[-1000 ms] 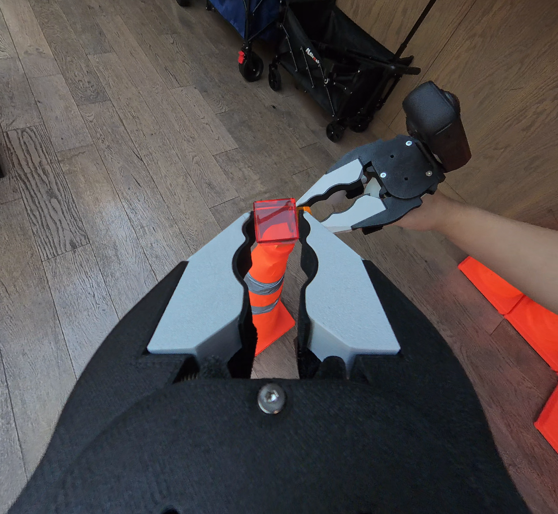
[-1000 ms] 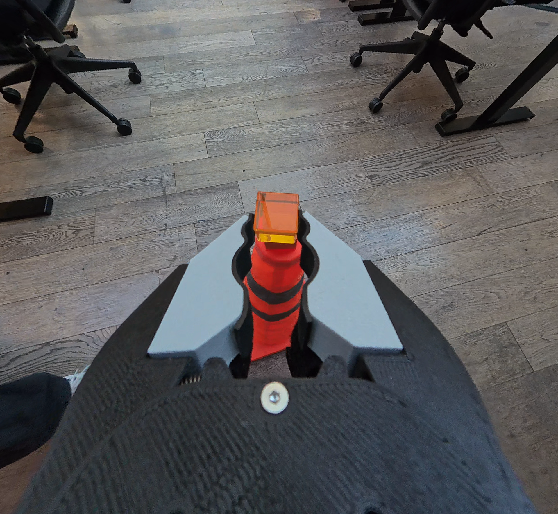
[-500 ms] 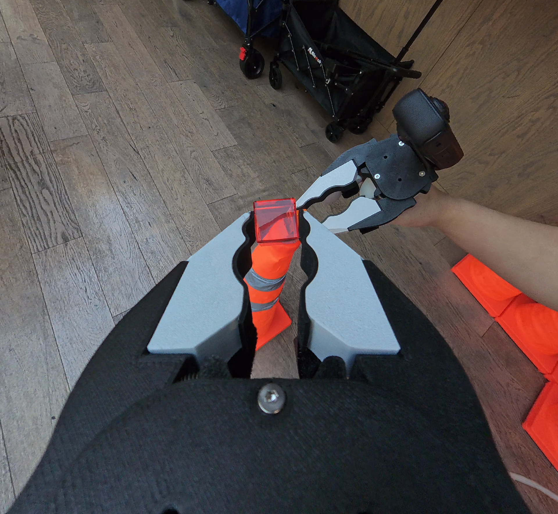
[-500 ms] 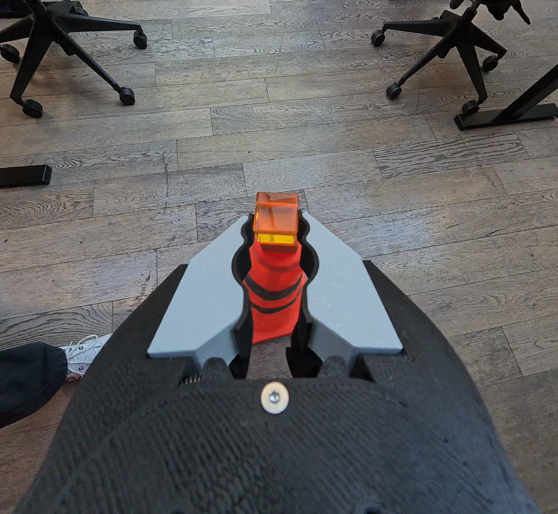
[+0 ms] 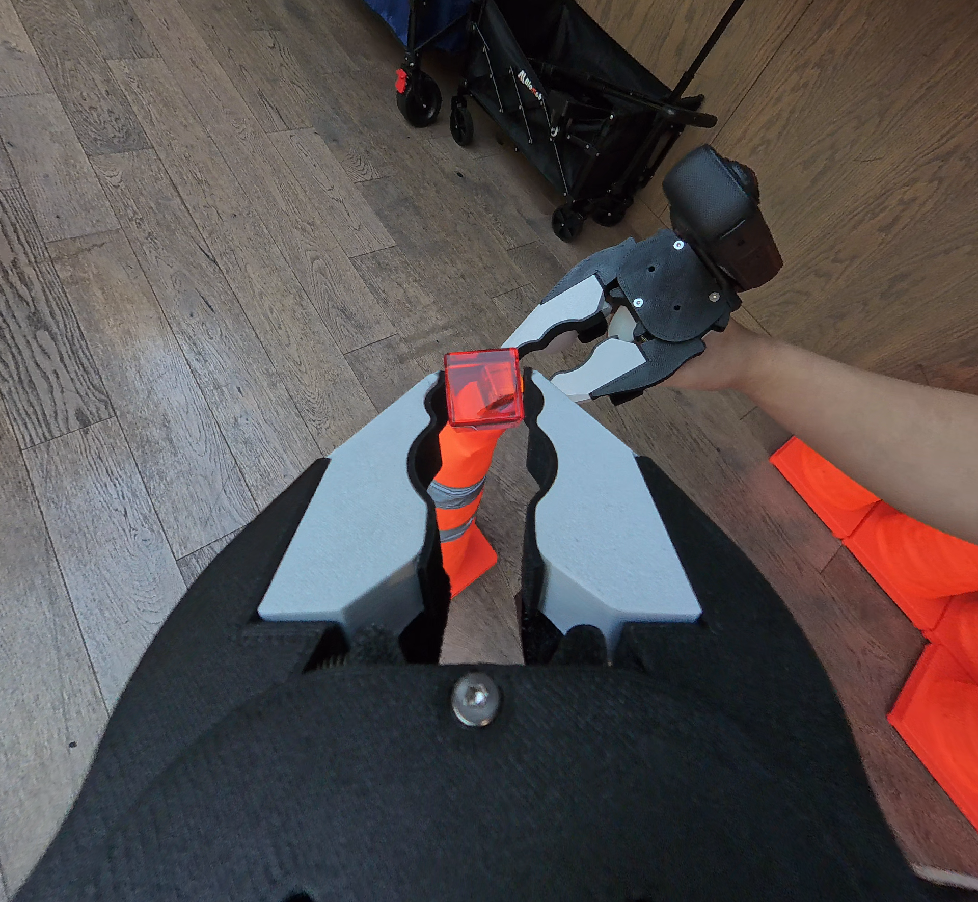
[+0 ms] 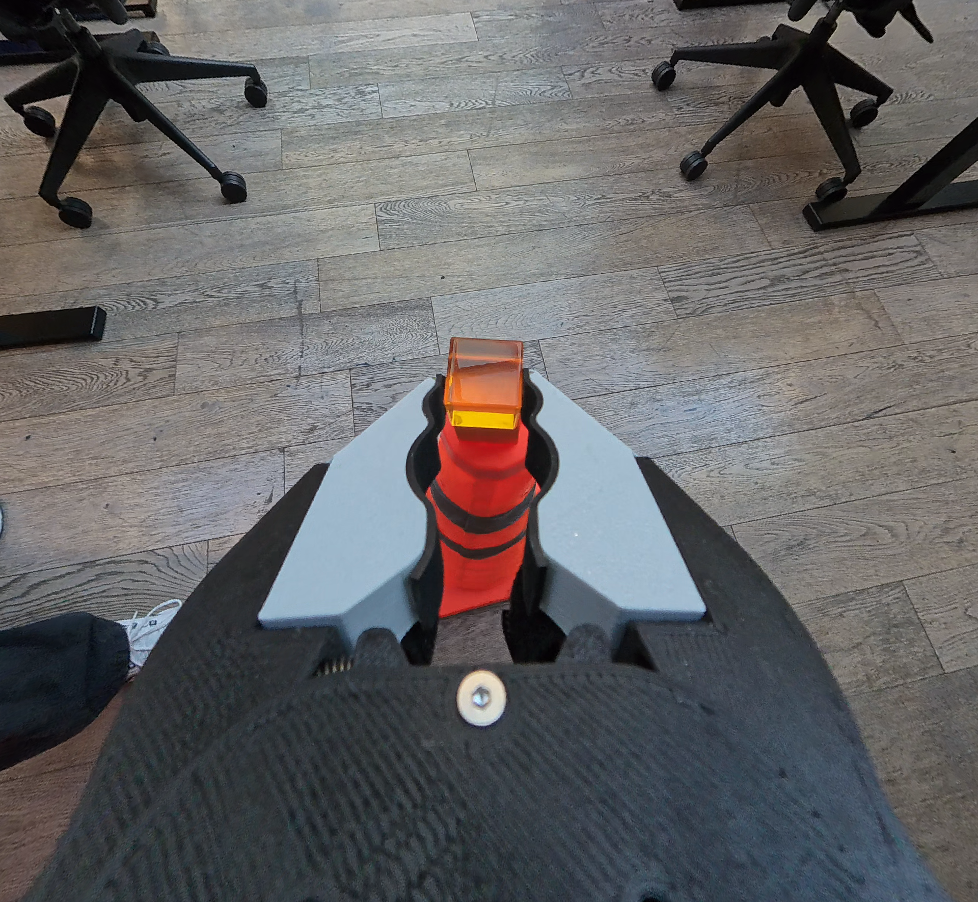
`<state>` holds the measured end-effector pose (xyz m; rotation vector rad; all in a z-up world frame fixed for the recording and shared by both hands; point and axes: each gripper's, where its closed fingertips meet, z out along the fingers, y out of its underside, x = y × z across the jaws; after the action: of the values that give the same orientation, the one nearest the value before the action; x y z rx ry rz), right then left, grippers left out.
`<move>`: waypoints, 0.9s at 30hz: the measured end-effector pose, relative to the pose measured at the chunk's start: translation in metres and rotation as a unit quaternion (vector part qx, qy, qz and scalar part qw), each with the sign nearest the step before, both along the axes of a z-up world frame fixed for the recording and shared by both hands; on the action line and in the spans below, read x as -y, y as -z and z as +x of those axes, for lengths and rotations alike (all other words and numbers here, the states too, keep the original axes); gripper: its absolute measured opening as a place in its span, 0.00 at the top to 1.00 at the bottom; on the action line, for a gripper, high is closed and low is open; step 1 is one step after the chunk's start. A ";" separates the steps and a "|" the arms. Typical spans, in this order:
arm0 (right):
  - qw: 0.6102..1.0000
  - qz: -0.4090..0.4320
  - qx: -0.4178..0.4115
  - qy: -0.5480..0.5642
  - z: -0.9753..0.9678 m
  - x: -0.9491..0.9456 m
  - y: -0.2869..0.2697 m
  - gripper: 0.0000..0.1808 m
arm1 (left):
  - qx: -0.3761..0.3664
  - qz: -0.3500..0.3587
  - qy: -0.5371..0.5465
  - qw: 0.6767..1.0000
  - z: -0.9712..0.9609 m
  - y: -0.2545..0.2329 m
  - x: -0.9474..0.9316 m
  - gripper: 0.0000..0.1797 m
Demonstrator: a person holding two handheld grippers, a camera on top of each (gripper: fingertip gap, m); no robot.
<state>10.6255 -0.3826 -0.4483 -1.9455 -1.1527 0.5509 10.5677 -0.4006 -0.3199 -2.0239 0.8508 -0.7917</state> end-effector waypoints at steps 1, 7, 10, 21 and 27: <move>1.000 0.002 -0.001 0.001 0.000 0.000 0.000 0.86 | 0.000 -0.002 0.001 1.000 0.000 0.001 0.000 0.85; 0.999 0.014 -0.027 0.027 0.009 0.010 -0.009 0.71 | -0.004 -0.019 0.034 0.999 0.011 0.020 0.006 0.86; 0.995 0.018 -0.077 0.067 0.024 0.026 -0.022 0.70 | -0.027 -0.015 0.061 0.998 0.032 0.045 0.003 0.86; 0.985 -0.033 -0.121 0.120 0.055 0.066 0.011 0.73 | -0.096 -0.046 0.003 0.994 0.077 0.095 -0.010 0.86; 0.987 -0.034 -0.099 0.118 0.062 0.067 0.017 0.73 | -0.108 -0.057 -0.021 0.992 0.084 0.097 -0.012 0.85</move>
<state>10.6875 -0.4496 -0.4657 -2.0002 -0.7766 0.6466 10.6515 -0.3884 -0.4169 -2.2507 0.8962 -0.6173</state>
